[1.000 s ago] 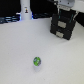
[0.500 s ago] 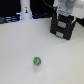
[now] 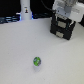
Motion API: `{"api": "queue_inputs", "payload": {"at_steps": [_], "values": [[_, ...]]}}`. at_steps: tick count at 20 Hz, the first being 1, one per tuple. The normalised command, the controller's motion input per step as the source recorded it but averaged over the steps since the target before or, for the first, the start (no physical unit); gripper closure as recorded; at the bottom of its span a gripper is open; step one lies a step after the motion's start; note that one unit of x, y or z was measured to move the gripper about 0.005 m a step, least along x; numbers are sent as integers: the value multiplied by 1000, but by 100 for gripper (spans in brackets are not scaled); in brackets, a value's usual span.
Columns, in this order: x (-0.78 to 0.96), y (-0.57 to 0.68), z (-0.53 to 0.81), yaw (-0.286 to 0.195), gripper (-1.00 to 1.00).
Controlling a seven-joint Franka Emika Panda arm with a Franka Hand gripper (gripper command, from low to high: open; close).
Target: Open the kcup holder, insert the kcup into the holder, and close the kcup holder
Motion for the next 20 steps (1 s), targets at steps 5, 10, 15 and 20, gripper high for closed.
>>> {"api": "queue_inputs", "payload": {"at_steps": [5,10,15,20], "values": [[-13,-4,-5,-7,100],[211,-22,10,-17,100],[532,-268,108,-48,100],[709,-291,147,-65,100]]}}
